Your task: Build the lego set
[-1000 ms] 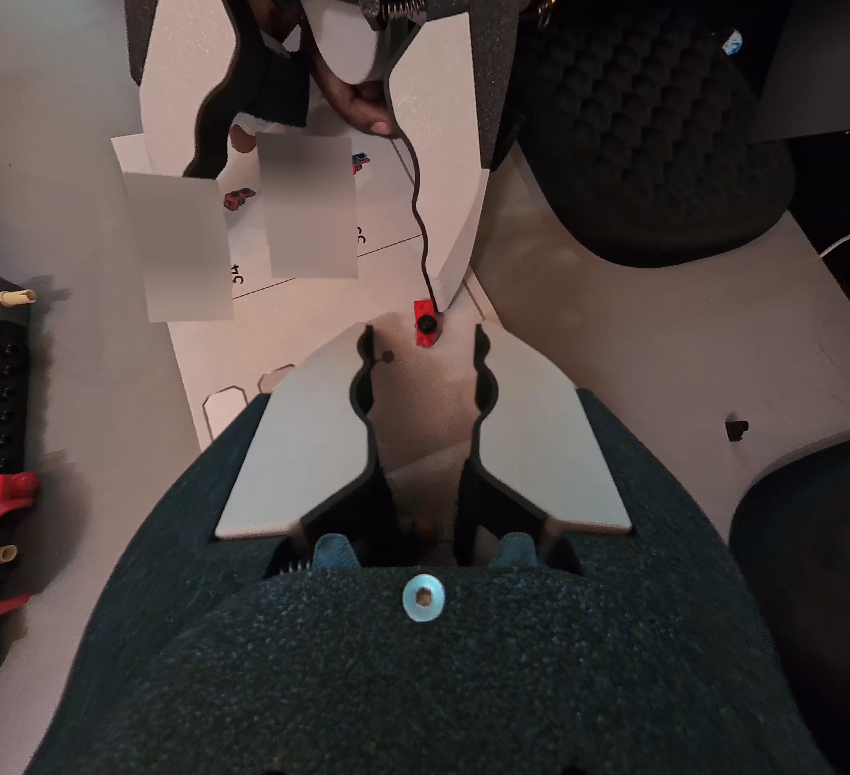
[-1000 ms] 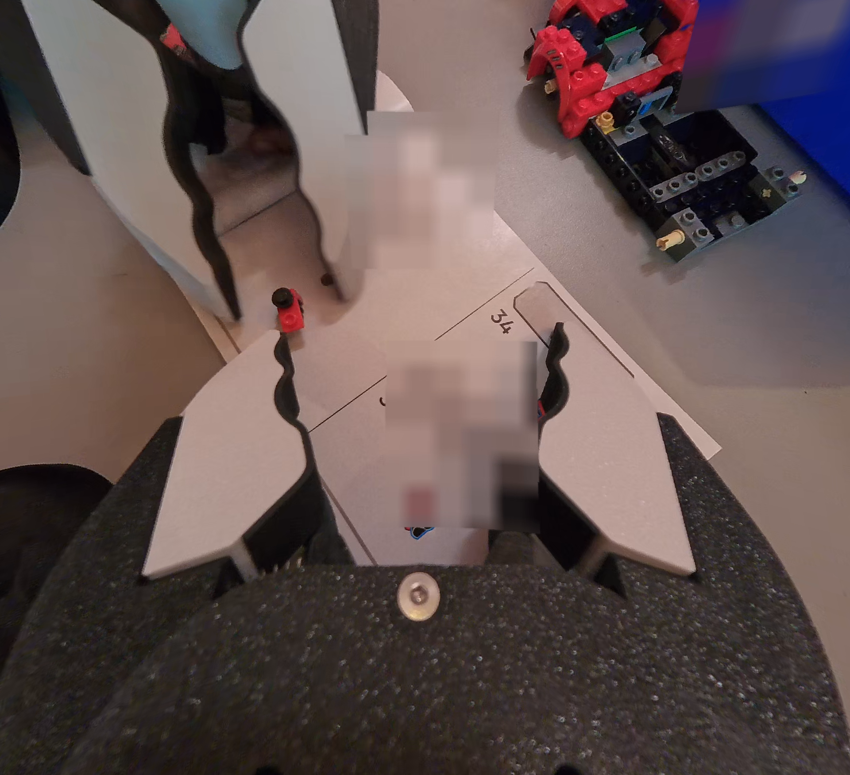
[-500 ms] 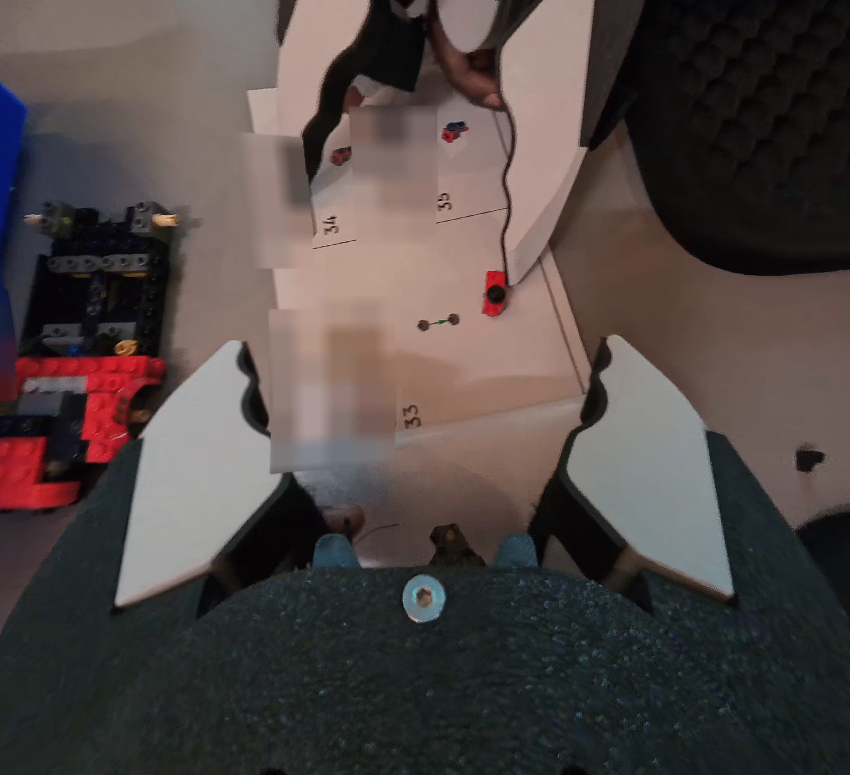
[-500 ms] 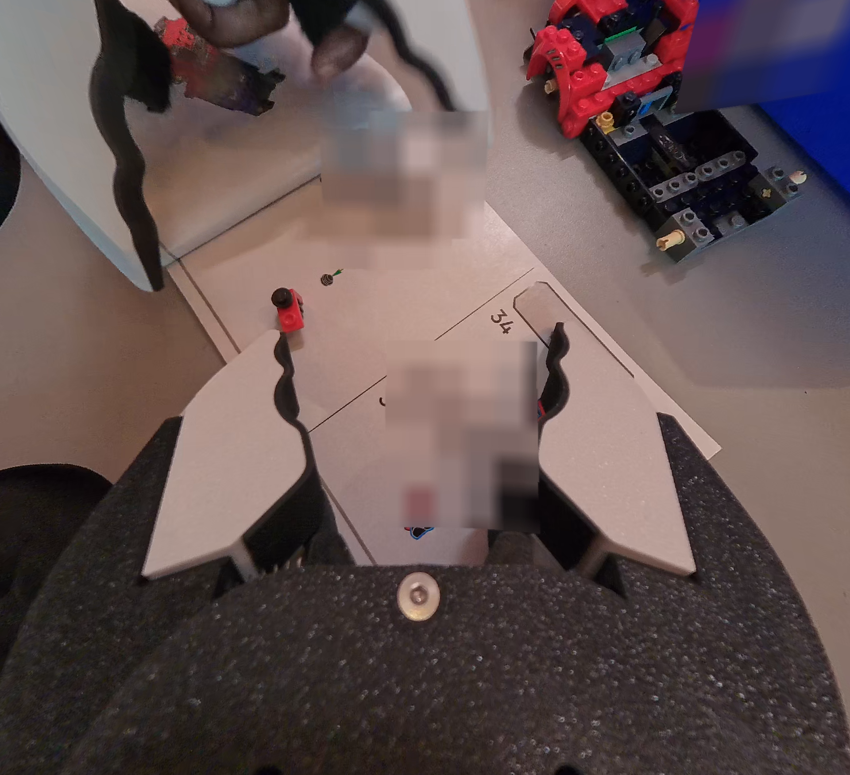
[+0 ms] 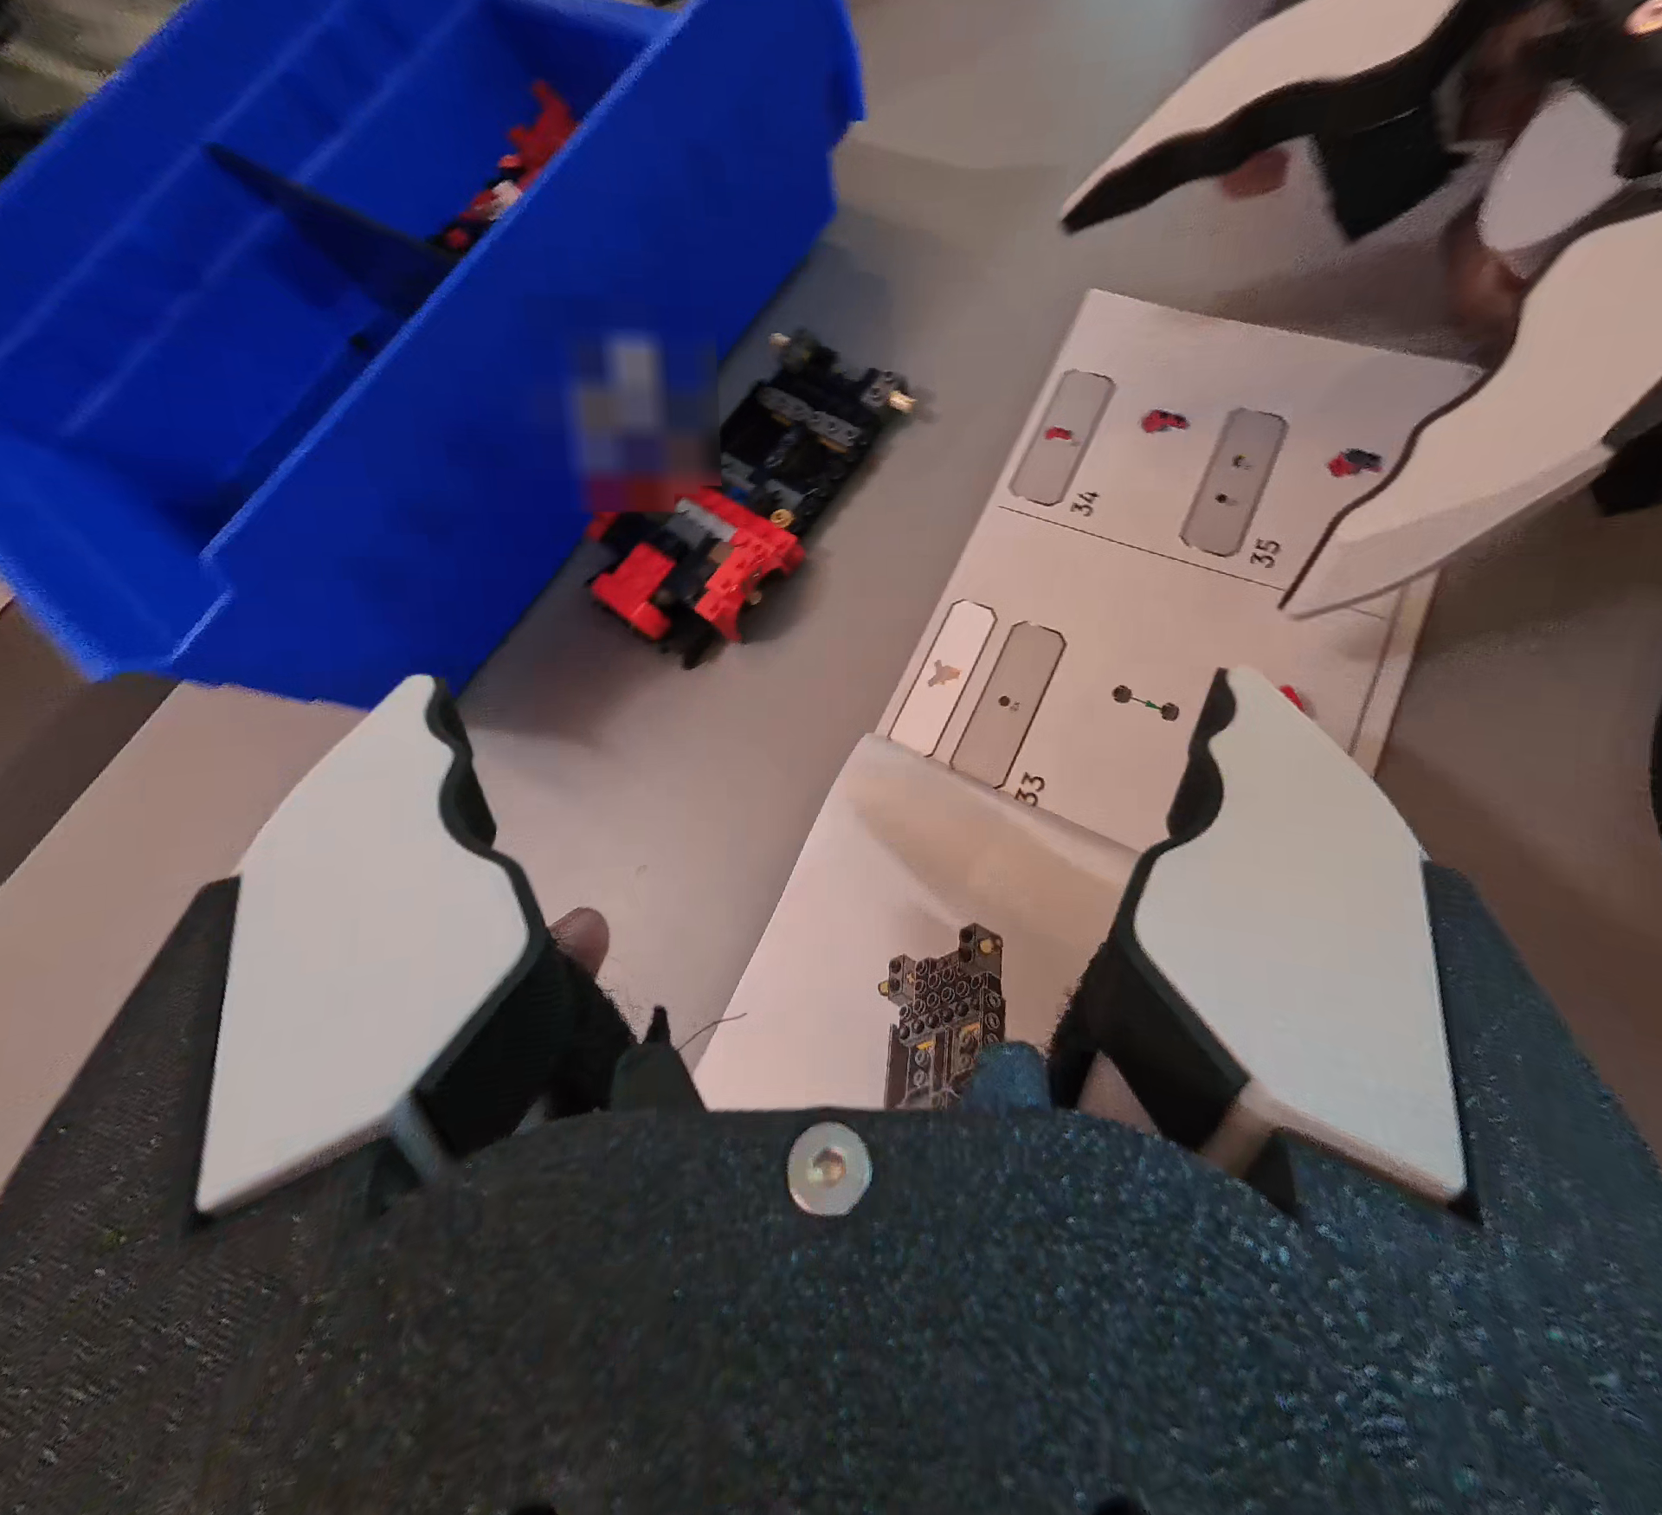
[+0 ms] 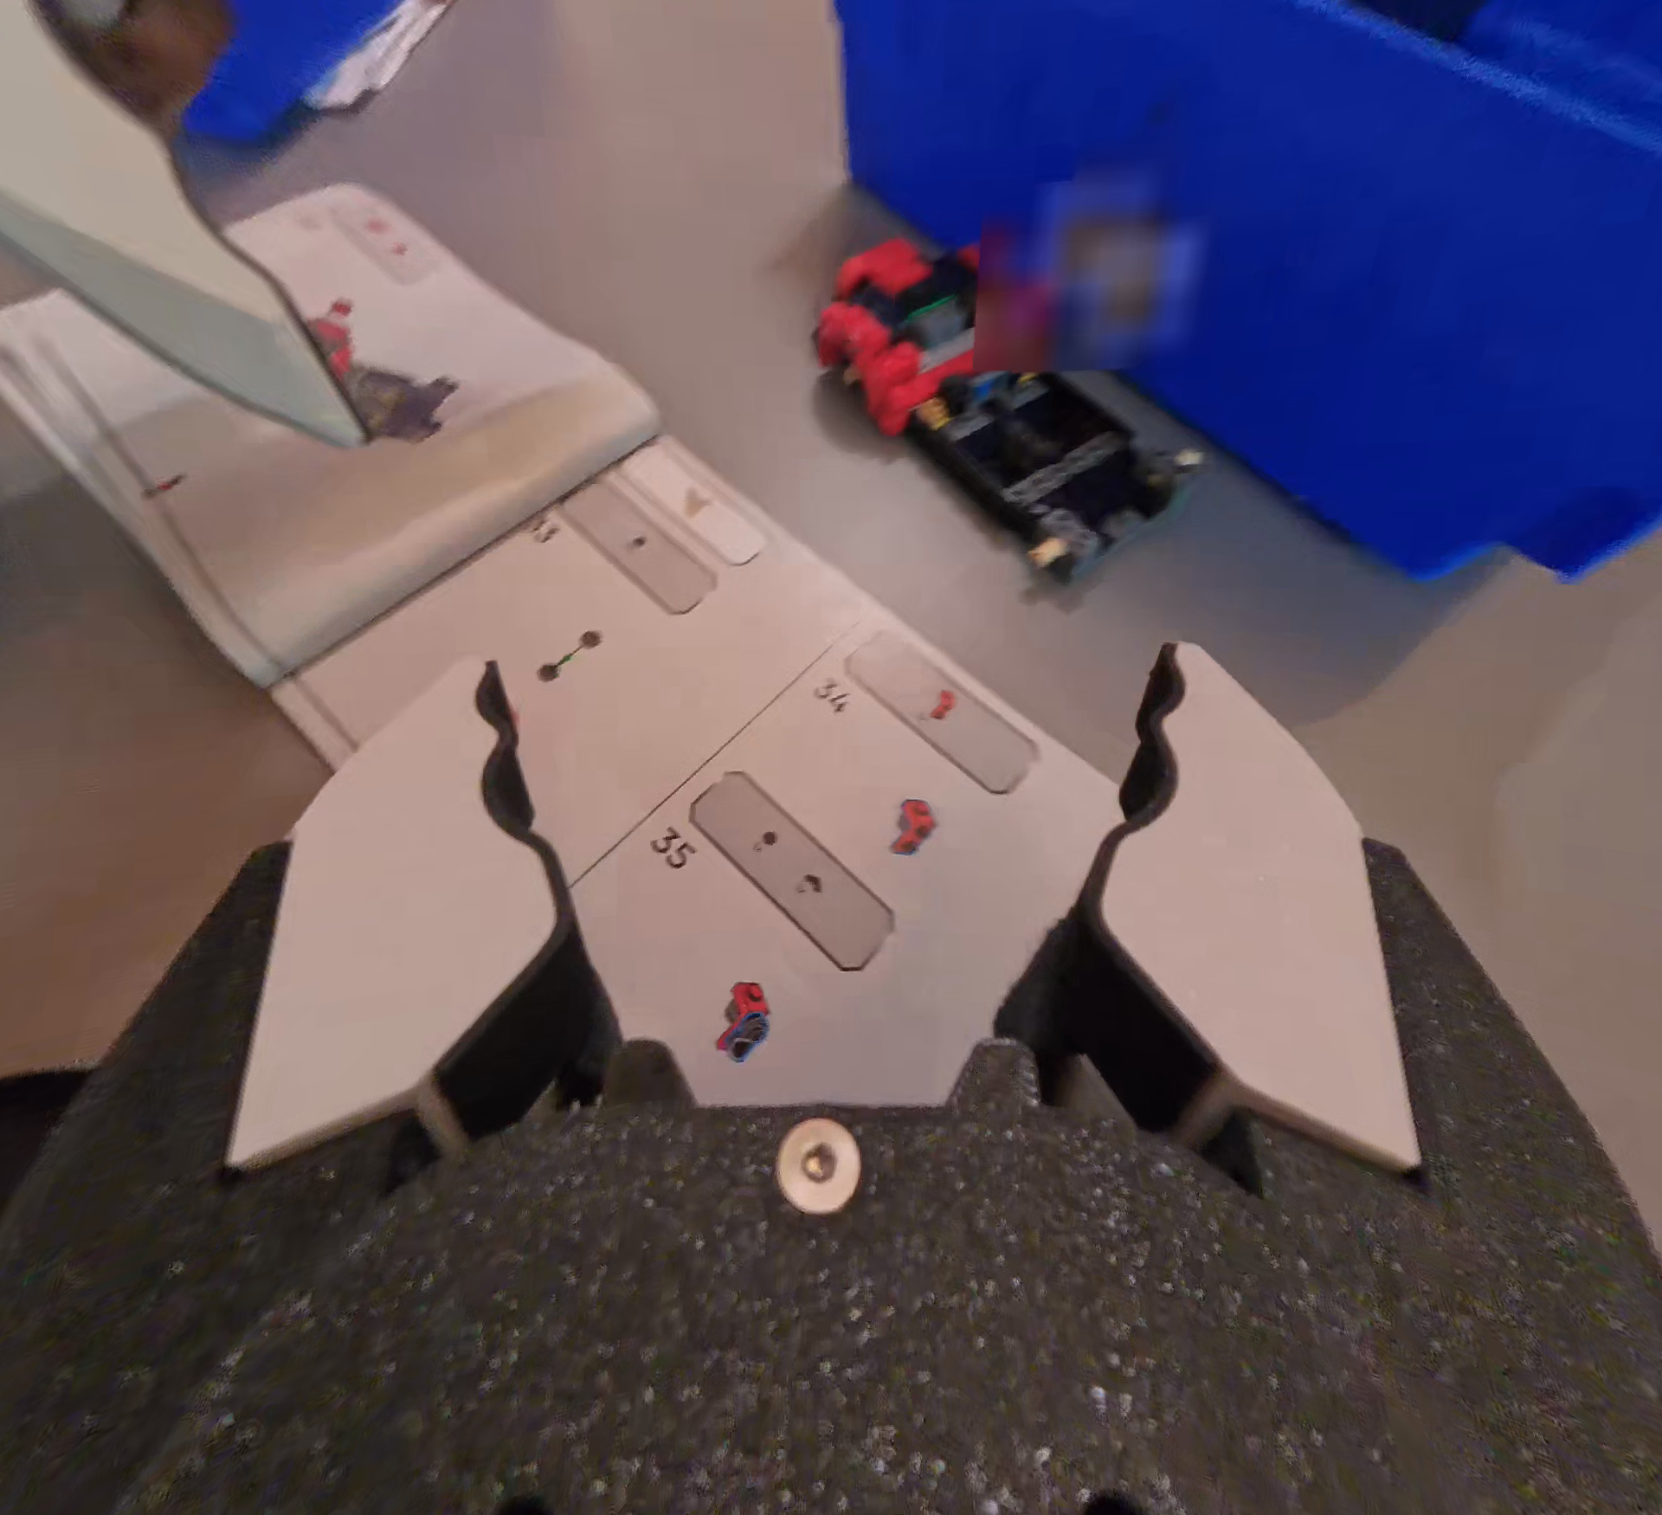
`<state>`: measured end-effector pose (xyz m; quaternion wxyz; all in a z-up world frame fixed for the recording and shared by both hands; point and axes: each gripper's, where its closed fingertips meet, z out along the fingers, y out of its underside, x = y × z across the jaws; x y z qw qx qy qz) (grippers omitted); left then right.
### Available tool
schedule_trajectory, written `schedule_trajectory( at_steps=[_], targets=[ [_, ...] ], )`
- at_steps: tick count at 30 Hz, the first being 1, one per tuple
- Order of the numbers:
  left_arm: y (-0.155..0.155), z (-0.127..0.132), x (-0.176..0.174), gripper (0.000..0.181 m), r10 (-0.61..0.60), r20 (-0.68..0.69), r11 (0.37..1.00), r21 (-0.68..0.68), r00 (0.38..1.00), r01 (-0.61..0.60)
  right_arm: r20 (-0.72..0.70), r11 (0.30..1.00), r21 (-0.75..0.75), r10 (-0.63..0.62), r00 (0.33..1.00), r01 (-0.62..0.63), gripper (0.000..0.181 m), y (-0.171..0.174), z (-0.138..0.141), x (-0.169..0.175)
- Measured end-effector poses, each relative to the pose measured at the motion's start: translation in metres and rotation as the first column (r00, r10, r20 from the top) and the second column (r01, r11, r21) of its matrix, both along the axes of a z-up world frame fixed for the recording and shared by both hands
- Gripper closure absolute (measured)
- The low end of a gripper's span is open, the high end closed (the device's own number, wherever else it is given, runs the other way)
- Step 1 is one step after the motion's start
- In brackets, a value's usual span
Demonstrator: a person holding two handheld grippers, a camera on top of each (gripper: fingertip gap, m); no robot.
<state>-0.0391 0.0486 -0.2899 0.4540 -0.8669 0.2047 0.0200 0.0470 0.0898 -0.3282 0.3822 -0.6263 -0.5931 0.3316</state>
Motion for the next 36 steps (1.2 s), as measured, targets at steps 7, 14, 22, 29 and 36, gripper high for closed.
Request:
schedule_trajectory(
  at_steps=[7,14,22,29,36],
  targets=[
    [-0.009,0.009,-0.025,0.035,0.278,0.028,0.957,0.081,0.96,-0.28,-0.003,0.972,0.023,-0.235,0.972,0.235,0.038,0.037,0.003,0.018],
    [-0.026,0.013,-0.056,0.035,0.513,0.081,0.842,0.148,0.854,-0.52,-0.018,0.93,0.034,-0.366,0.931,0.366,0.035,0.056,0.008,0.03],
    [-0.039,-0.001,-0.087,0.035,0.664,-0.007,0.734,0.197,0.747,-0.65,-0.037,0.89,0.046,-0.451,0.892,0.453,0.039,0.068,0.012,0.041],
    [-0.038,-0.005,-0.089,0.041,0.68,-0.017,0.719,0.21,0.733,-0.662,-0.078,0.885,0.063,-0.457,0.886,0.461,0.06,0.071,0.02,0.045],
    [-0.041,0.026,-0.073,0.181,0.541,0.004,0.784,0.36,0.841,-0.506,-0.167,0.909,0.22,-0.323,0.931,0.355,0.181,0.051,0.051,0.045]
  ],
)
